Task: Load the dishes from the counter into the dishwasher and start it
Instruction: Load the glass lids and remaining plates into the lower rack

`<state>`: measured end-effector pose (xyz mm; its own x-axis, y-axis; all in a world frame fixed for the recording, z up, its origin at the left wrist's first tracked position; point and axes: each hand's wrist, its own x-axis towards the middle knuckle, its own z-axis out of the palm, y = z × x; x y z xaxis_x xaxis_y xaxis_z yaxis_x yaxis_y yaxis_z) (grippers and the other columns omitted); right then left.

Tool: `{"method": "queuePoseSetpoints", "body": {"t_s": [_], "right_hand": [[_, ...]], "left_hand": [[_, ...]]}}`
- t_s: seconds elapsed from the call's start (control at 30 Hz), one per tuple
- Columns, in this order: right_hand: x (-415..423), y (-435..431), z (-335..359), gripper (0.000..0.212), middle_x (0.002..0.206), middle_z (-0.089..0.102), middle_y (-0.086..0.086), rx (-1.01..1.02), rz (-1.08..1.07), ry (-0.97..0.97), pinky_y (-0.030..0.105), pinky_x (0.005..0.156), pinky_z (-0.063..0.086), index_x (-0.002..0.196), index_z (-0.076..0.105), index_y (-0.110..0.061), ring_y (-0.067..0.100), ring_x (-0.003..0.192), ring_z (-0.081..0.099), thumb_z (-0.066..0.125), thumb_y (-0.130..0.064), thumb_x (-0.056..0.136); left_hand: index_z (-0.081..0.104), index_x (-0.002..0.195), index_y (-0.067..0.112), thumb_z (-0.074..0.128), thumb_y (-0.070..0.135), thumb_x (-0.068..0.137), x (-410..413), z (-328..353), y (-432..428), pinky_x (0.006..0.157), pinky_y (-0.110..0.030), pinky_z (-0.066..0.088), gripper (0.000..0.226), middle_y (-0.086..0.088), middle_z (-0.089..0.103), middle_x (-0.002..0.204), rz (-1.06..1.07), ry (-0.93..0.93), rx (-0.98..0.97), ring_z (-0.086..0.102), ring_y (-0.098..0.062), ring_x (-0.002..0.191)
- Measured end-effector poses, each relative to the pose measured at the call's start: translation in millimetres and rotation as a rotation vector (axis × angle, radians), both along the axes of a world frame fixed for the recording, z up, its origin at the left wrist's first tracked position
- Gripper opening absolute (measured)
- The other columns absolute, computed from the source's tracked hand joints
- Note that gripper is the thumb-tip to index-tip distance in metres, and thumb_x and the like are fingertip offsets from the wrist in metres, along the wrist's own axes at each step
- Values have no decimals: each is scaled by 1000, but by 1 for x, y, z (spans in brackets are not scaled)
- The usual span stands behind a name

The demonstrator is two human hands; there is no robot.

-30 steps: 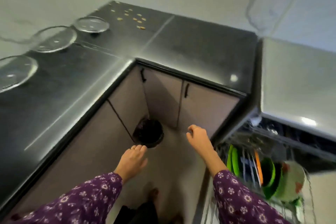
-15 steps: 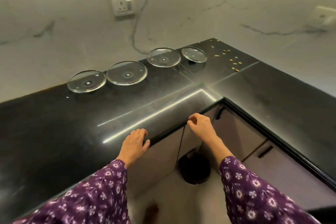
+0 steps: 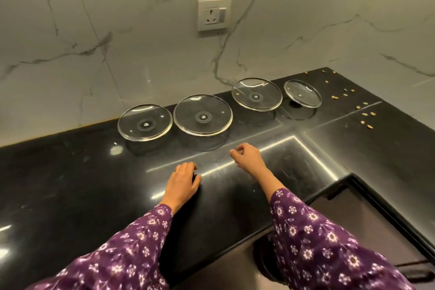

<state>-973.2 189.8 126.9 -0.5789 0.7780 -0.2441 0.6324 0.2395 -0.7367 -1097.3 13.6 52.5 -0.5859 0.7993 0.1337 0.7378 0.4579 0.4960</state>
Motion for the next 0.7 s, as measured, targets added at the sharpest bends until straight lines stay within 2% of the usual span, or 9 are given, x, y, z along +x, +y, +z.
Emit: {"method": "queuePoseSetpoints", "body": {"t_s": [0.07, 0.17, 0.2, 0.23, 0.3, 0.37, 0.53, 0.63, 0.7], "right_hand": [[-21, 10, -5, 25, 79, 62, 8, -150, -77, 50, 40, 80, 56, 88, 53, -9, 24, 75, 65, 60, -33, 85], [-49, 22, -11, 31, 67, 50, 7, -334, -168, 106, 33, 57, 54, 70, 46, -12, 13, 47, 54, 62, -34, 85], [-59, 26, -14, 31, 71, 52, 9, -377, -194, 124, 32, 56, 55, 76, 53, -8, 12, 49, 56, 62, -35, 85], [-67, 30, -16, 36, 77, 56, 13, -421, -226, 150, 35, 63, 59, 90, 58, 1, 15, 58, 61, 62, -34, 86], [-81, 38, -21, 52, 91, 61, 21, -533, -287, 221, 39, 80, 57, 112, 51, 15, 25, 82, 65, 62, -30, 89], [-94, 44, -23, 53, 102, 61, 27, -622, -324, 279, 36, 80, 56, 119, 48, 13, 31, 91, 64, 62, -29, 90], [-123, 56, -29, 47, 107, 58, 24, -745, -368, 377, 32, 66, 58, 120, 47, 5, 29, 84, 63, 64, -26, 89], [-133, 54, -31, 20, 93, 60, 19, -787, -409, 446, 42, 73, 54, 107, 49, 0, 28, 77, 62, 56, -13, 93], [-138, 53, -32, 4, 86, 59, 16, -781, -447, 506, 41, 69, 54, 91, 47, -3, 23, 68, 63, 46, -2, 95]], "left_hand": [[55, 98, 12, 58, 25, 88, -9, -2, 13, 80, -34, 45, 17, -3, 60, 96, -21, -7, 8, 54, -22, 90], [54, 92, 14, 50, 32, 86, -17, -12, 22, 75, -38, 48, 20, -1, 57, 89, -71, 54, 11, 53, -22, 83], [54, 92, 15, 47, 34, 85, -19, -18, 23, 73, -36, 48, 21, 0, 56, 89, -82, 88, 16, 52, -20, 82], [53, 93, 17, 46, 35, 85, -19, -23, 23, 73, -33, 47, 21, 1, 55, 91, -87, 110, 29, 50, -18, 82], [51, 95, 20, 47, 35, 85, -19, -29, 24, 76, -30, 42, 18, 4, 53, 94, -96, 121, 46, 47, -14, 84], [49, 98, 21, 49, 34, 85, -21, -32, 27, 79, -27, 37, 18, 5, 53, 97, -109, 105, 49, 47, -13, 87], [49, 100, 21, 48, 34, 87, -23, -33, 28, 84, -25, 34, 18, 5, 51, 99, -123, 85, 57, 48, -13, 91], [51, 102, 20, 48, 34, 88, -22, -33, 28, 86, -27, 36, 20, 5, 51, 102, -123, 80, 50, 48, -13, 92], [51, 103, 21, 47, 34, 88, -23, -32, 28, 86, -28, 38, 20, 6, 51, 102, -127, 78, 42, 48, -13, 93]]}}
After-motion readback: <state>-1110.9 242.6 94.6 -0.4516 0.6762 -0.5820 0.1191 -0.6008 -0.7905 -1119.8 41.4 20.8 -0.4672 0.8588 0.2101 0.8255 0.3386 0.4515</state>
